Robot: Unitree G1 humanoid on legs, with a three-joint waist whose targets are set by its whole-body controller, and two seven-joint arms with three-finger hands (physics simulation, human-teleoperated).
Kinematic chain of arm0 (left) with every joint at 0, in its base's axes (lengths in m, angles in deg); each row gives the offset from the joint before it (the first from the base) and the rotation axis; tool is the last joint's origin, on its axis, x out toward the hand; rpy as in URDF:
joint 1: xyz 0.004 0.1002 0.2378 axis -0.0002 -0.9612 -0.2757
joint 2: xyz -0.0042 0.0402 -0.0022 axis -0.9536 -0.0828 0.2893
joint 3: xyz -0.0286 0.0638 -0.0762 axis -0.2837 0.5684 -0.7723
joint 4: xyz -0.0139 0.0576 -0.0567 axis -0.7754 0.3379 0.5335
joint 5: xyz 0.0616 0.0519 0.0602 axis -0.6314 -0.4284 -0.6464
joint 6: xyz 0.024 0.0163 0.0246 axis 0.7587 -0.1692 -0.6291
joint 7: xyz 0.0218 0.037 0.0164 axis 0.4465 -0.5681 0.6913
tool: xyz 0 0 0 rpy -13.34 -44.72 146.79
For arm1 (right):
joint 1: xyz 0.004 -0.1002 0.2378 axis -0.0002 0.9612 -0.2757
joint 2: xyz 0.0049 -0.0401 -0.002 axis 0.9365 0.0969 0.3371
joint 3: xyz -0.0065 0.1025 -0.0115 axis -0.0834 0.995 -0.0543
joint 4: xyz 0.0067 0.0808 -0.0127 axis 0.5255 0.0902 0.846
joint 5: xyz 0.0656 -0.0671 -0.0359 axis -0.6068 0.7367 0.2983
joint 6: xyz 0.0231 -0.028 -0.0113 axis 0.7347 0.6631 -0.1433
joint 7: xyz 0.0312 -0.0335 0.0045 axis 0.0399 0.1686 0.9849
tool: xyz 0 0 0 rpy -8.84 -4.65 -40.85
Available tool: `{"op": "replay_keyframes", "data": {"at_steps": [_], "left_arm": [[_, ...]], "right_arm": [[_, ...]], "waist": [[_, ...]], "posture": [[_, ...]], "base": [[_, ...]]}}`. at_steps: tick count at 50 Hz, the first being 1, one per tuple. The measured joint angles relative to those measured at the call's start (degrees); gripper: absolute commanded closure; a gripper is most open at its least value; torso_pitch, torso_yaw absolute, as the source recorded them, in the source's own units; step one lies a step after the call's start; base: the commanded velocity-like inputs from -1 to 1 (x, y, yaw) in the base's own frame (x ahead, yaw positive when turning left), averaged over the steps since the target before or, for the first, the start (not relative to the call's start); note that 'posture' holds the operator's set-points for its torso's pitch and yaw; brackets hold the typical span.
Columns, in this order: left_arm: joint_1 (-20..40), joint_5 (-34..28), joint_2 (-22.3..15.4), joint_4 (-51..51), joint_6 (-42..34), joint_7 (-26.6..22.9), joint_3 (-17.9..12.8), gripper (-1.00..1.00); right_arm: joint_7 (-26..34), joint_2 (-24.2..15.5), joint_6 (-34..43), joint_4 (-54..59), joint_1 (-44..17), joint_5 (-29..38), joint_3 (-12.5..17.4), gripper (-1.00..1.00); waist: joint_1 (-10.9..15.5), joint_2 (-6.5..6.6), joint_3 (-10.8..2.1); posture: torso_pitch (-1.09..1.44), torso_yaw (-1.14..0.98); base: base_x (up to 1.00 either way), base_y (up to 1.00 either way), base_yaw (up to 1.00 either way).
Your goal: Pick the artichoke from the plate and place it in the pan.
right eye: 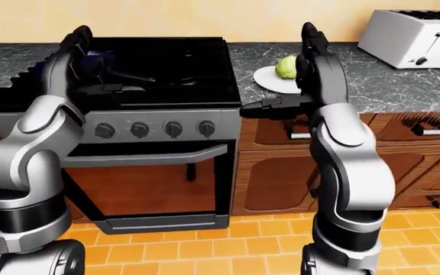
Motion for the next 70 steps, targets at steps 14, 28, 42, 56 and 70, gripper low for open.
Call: {"op": "replay_keyframes", "data": {"at_steps": [14,28,42,56,70], "left_arm": [[0.07,0.33,0.44,-0.09,-0.12,-0.36,0.75,-1.00],[-0.37,-0.70,-0.16,-0.18,0.09,-0.19,0.04,-1.00],[0.02,-0.57,0.52,0.32,0.15,-0.82,0.80,-1.00],[-0.10,-1.00,0.15,-0.87,-0.51,-0.18,0.06,-1.00],[0.10,-0.55,0.53,-0.60,-0.15,-0.64,0.67,-1.00]], "right_arm": [[-0.34,-0.43,1.03,-0.45,0.29,0.28,0.88,-1.00],[0.20,-0.32,1.59,-1.70,-0.34,-0.30,0.19,-1.00],[0.04,-0.50,1.74,-0.58,-0.10,0.48,0.56,-1.00],[0.53,-0.30,1.76,-1.65,-0.63,-0.33,0.23,-1.00],[0.41,-0.56,1.31,-0.48,-0.07,0.30,0.47,-1.00]], "waist": [[-0.99,2.19,0.30],[0.34,0.31,-0.44],[-0.64,2.56,0.31],[0.35,-1.09,-0.56],[-0.81,4.18,0.09]], "posture": [[0.00,0.00],[0.00,0.00],[0.00,0.00],[0.00,0.00],[0.00,0.00]], "base": [[0.16,-0.07,0.00],[0.14,-0.15,0.00],[0.10,-0.17,0.00],[0.10,-0.16,0.00],[0.10,-0.16,0.00]]}}
